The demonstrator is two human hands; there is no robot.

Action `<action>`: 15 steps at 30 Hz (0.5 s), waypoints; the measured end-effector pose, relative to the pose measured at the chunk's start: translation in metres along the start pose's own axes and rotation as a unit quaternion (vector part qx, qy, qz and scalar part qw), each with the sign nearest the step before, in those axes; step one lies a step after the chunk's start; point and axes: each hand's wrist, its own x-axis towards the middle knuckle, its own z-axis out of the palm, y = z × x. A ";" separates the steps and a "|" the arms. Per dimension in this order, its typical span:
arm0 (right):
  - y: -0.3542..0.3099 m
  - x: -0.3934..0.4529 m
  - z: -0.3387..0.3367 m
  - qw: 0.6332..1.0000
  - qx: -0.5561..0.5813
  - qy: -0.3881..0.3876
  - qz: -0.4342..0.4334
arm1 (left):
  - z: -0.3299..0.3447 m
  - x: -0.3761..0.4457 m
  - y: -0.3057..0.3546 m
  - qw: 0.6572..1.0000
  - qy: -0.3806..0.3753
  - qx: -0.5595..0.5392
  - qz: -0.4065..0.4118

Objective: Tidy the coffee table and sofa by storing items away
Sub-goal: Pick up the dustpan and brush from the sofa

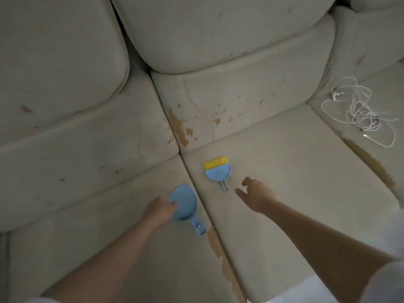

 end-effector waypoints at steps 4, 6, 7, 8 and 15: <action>-0.011 0.078 0.055 0.999 0.043 -0.012 0.028 | 0.048 0.067 -0.020 0.989 -0.017 -0.101 -0.104; -0.016 0.104 0.082 0.995 0.075 -0.021 0.057 | 0.071 0.089 -0.031 0.977 -0.030 -0.152 -0.149; -0.017 0.119 0.100 0.994 0.087 -0.021 0.062 | 0.081 0.104 -0.040 0.965 -0.027 -0.196 -0.170; -0.019 0.127 0.110 0.993 0.093 -0.017 0.070 | 0.088 0.116 -0.046 0.955 -0.019 -0.233 -0.183; -0.013 0.138 0.136 0.993 0.082 -0.048 0.074 | 0.124 0.144 -0.082 0.881 -0.010 -0.403 -0.249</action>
